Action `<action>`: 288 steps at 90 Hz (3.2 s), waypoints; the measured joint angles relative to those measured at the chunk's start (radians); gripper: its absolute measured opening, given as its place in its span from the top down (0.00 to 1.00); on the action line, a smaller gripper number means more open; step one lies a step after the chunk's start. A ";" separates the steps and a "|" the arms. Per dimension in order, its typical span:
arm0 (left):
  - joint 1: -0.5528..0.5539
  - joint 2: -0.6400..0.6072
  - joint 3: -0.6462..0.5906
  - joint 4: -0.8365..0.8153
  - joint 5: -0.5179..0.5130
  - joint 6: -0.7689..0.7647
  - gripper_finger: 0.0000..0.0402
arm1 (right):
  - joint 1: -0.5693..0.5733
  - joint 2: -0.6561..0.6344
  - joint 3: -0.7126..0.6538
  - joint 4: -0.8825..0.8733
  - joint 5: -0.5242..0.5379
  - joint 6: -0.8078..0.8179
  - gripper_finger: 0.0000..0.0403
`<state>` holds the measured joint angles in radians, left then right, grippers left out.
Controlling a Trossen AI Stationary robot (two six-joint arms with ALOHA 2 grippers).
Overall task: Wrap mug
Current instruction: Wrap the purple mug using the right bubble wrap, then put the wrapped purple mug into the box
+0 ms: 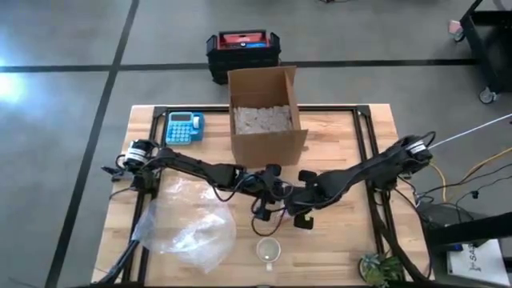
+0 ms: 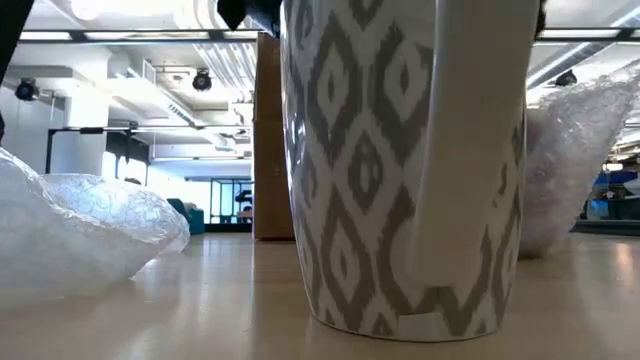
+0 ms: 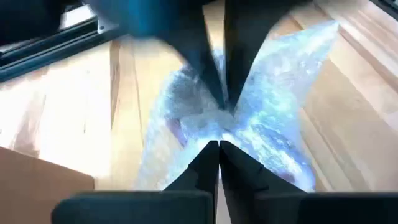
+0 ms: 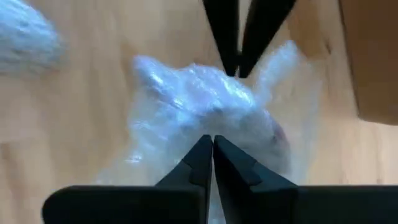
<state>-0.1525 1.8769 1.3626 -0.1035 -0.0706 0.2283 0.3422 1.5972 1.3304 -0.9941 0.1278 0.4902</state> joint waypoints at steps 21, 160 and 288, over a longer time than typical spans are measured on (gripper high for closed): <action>0.001 0.001 -0.002 -0.003 -0.001 0.000 1.00 | 0.007 -0.094 -0.023 -0.071 -0.058 0.062 0.99; 0.007 -0.124 -0.002 -0.207 -0.007 -0.189 0.83 | 0.017 -0.187 -0.144 0.017 0.033 0.126 0.97; -0.076 -0.132 -0.156 -0.008 -0.080 -0.344 0.93 | 0.245 -0.119 -0.520 0.539 0.389 0.310 0.69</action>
<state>-0.2282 1.7452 1.2070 -0.1118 -0.1510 -0.1161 0.5870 1.4784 0.8104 -0.4554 0.5165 0.8001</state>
